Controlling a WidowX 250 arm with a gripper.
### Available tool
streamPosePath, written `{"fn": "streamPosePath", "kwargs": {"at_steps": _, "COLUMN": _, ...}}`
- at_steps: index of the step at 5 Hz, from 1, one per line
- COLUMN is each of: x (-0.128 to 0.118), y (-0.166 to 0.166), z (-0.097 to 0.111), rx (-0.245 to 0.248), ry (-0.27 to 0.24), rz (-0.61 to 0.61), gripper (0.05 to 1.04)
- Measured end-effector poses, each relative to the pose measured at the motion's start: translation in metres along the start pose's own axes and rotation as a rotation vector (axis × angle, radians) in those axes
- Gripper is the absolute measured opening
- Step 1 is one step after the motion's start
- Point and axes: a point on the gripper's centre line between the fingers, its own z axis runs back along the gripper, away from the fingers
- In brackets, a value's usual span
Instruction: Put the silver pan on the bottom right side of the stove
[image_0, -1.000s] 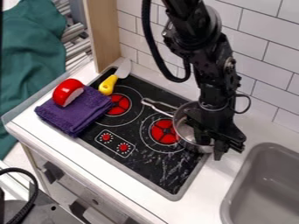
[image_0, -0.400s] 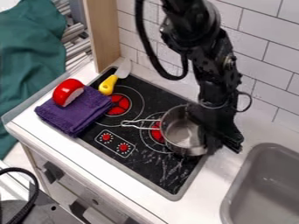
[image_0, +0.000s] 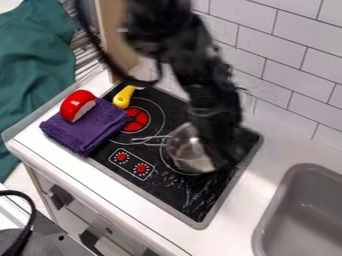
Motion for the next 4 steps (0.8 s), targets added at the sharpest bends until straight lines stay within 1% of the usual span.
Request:
{"fn": "streamPosePath", "kwargs": {"at_steps": 1, "x": -0.023, "y": 0.009, "z": 0.012, "rx": -0.002, "ry": -0.010, "rz": -0.034, "gripper": 0.057}}
{"fn": "streamPosePath", "kwargs": {"at_steps": 2, "x": -0.040, "y": 0.002, "z": 0.020, "rx": -0.011, "ry": -0.009, "rz": -0.059, "gripper": 0.057}}
{"fn": "streamPosePath", "kwargs": {"at_steps": 4, "x": -0.042, "y": -0.029, "z": 0.017, "rx": -0.055, "ry": 0.003, "rz": -0.136, "gripper": 0.056}}
